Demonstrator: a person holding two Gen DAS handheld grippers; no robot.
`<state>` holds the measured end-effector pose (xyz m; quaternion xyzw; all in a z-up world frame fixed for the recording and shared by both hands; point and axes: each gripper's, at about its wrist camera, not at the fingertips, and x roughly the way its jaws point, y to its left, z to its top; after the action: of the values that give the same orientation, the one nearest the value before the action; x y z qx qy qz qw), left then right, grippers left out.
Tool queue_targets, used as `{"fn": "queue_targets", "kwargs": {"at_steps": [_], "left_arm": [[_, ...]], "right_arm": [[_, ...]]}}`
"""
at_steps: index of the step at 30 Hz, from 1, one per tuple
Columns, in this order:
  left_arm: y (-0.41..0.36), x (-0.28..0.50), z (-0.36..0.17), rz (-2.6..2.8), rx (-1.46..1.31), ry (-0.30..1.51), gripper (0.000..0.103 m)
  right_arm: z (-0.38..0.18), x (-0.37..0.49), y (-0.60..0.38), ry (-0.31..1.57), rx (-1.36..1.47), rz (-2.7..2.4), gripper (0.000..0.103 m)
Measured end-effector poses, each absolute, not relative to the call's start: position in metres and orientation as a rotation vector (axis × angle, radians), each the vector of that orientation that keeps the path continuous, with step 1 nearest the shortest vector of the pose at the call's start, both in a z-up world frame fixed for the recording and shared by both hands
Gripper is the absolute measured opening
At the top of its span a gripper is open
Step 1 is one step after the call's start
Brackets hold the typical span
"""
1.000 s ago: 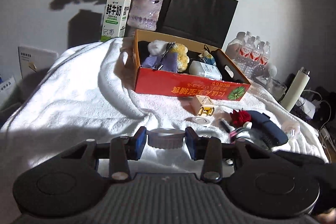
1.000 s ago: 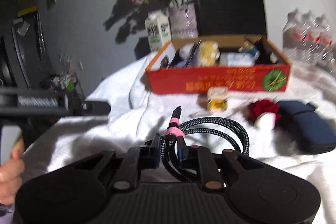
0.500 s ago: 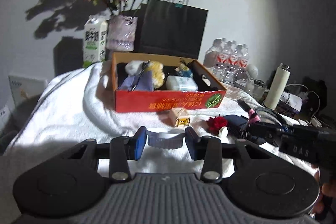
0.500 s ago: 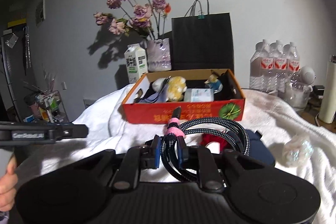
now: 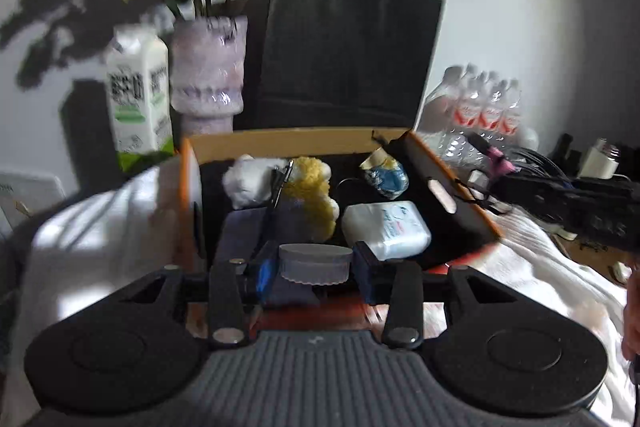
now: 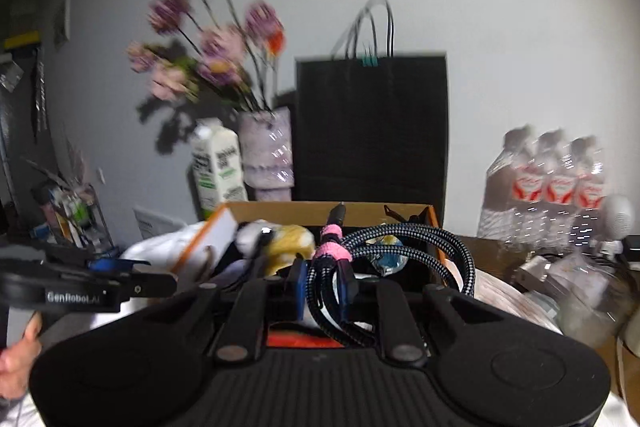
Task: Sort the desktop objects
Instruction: 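Grasp the clear round item with the left tool while the right tool lifts the braided cable, then lower the braided cable and round lid into the orange box and open both tools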
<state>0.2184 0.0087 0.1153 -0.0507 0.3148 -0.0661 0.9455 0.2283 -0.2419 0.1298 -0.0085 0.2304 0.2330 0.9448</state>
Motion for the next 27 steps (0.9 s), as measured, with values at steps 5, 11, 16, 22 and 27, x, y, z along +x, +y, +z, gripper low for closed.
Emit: {"fn": "queue_targets", "kwargs": {"at_steps": [5,11,16,22,27], "left_arm": [[0.004,0.276,0.089,-0.097,-0.106,0.721,0.041],[-0.010,0.304,0.070,-0.099,-0.037,0.750,0.041],[-0.007,0.305,0.068,-0.094,-0.038,0.770,0.055],[0.005,0.290,0.082,-0.007,-0.071,0.771,0.057],[0.015,0.270,0.098,0.100,-0.126,0.778,0.057]], "right_arm": [[0.103,0.330,-0.213,0.650,0.037,0.482,0.015],[0.068,0.394,-0.153,0.735,-0.095,0.477,0.015],[0.058,0.423,-0.142,0.761,-0.069,0.421,0.031],[0.078,0.400,-0.176,0.757,0.028,0.394,0.069],[0.100,0.359,-0.205,0.746,-0.001,0.342,0.079]]}}
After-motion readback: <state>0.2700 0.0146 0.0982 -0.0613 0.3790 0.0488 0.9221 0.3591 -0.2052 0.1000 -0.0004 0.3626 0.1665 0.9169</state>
